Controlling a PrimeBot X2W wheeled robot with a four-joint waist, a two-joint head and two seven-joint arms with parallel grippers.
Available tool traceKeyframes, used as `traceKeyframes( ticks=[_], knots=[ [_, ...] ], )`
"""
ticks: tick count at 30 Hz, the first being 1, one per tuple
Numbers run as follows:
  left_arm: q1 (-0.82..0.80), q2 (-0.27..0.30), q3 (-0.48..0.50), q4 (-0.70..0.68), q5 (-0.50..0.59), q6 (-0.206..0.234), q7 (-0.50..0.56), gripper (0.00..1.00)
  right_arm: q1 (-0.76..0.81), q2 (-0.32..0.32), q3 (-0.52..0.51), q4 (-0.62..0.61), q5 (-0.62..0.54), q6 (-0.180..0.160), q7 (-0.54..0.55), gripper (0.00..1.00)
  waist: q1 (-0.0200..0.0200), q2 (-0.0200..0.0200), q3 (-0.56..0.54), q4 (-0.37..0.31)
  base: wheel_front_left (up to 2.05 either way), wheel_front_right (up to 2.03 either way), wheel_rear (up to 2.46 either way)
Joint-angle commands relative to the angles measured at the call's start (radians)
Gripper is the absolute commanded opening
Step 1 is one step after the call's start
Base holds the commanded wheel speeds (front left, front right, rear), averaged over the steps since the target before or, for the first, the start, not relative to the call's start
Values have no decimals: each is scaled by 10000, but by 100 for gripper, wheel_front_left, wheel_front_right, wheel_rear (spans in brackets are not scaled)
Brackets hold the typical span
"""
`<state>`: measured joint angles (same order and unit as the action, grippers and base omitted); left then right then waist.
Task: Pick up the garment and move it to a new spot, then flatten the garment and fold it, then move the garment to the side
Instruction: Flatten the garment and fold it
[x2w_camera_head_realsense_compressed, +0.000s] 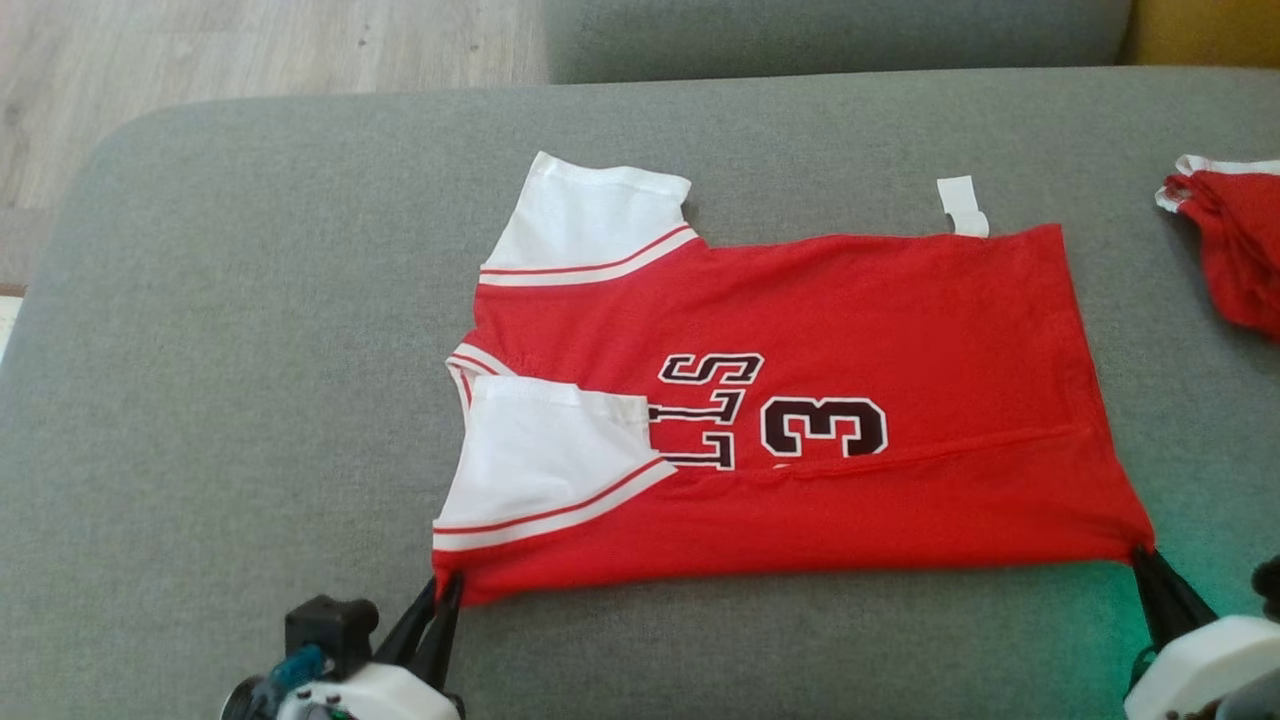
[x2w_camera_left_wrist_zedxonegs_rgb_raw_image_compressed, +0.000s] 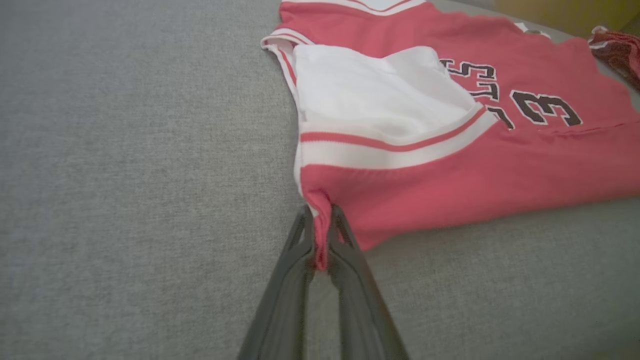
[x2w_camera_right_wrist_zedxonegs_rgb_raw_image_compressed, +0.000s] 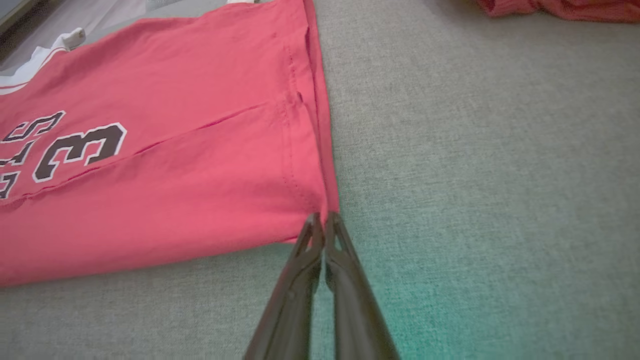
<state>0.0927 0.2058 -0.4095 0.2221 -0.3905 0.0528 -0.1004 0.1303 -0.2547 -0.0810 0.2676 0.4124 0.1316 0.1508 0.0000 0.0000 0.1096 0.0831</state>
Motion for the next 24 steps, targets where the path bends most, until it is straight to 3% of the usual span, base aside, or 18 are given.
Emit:
traceKeyframes(
  ticks=[1,5,6,7,8,9,10,11,15,20,24],
  knots=[
    [-234,237,292,-345,-109,-31,71,0,4,-194,-37,-535,-100,-9,91,0,0,0,59,-19,0,0,0],
    [-285,337,220,-451,-141,-38,426,0,176,-138,-230,-1028,-270,-9,415,0,0,0,212,-59,0,0,0],
    [-294,342,189,-450,-184,-63,550,0,195,-130,-230,-1117,-303,-9,493,17,0,0,237,-72,0,0,0],
    [-300,341,169,-440,-240,-79,688,0,216,-120,-234,-1201,-326,-9,556,72,0,0,259,-82,0,0,0],
    [-315,355,146,-439,-257,-77,803,0,239,-108,-264,-1277,-354,-9,597,100,0,0,280,-85,0,0,0],
    [-330,365,139,-449,-259,-47,880,37,261,-96,-306,-1353,-383,-9,628,100,0,0,300,-85,0,0,0],
    [-334,368,143,-449,-283,-11,974,60,278,-88,-370,-1431,-425,-9,650,100,0,0,316,-87,0,0,0],
    [-347,389,159,-478,-288,30,1035,100,298,-76,-438,-1511,-447,-9,673,100,0,0,323,-85,0,0,0],
    [-342,584,190,-943,-214,220,1377,100,339,-93,-710,-1992,-562,-9,655,100,0,0,417,-118,0,0,0],
    [-786,1022,868,-2775,-157,662,1474,100,-63,-129,-555,-2617,-659,-9,287,100,0,0,804,-320,0,0,0],
    [-2151,1564,1264,-3693,-283,259,1881,100,-545,-167,-217,-2918,-612,-9,-214,100,0,0,1344,-405,0,0,0]
  ],
)
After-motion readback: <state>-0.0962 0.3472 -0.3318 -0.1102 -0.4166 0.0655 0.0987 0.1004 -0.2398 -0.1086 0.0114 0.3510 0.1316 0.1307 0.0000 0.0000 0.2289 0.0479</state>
